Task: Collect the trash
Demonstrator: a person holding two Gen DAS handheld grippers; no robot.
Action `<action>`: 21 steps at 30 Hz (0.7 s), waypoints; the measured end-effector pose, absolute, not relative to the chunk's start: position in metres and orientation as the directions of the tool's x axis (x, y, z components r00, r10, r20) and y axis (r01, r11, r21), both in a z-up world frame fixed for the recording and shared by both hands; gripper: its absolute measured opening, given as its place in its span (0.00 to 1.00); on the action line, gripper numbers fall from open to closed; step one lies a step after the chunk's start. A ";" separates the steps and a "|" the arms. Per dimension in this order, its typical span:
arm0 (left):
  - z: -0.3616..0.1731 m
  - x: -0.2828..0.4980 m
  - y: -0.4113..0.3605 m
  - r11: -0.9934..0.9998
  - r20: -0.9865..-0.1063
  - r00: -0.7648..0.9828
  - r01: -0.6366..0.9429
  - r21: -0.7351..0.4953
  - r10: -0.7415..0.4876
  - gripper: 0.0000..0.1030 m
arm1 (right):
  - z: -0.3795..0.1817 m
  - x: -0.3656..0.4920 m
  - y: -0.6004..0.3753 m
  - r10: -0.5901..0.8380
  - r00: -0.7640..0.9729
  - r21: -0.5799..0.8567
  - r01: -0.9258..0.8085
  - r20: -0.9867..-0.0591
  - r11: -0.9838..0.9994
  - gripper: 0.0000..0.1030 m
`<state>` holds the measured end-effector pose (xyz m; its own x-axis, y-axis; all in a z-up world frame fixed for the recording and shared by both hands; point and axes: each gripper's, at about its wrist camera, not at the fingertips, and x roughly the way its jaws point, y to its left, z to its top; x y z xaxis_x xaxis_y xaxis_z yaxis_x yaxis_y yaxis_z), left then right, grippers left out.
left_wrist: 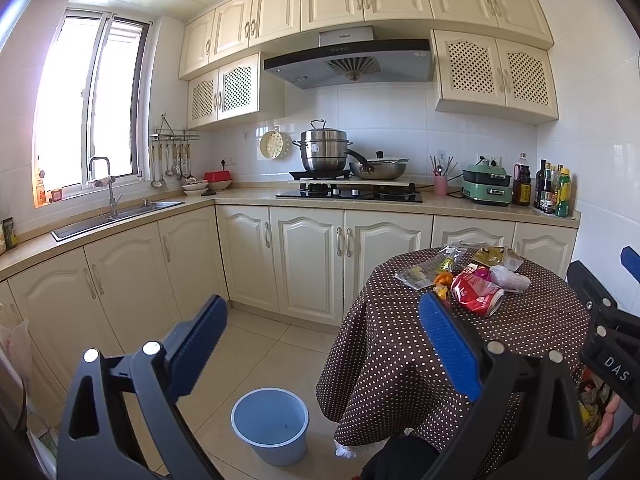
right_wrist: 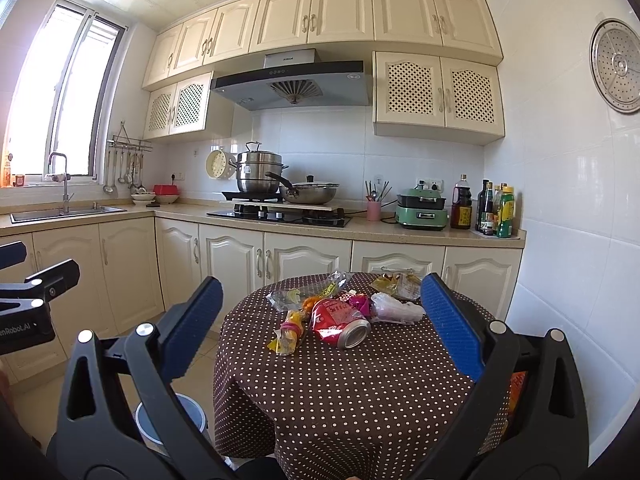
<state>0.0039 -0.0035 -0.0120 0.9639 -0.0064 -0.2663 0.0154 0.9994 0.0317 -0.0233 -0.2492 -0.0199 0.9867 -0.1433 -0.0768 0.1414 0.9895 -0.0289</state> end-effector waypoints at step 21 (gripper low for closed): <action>-0.065 0.096 -0.037 0.992 -0.460 0.885 0.111 0.056 -0.073 0.92 | -0.066 0.051 -0.299 -0.143 0.945 0.059 0.167 -0.294 0.984 0.94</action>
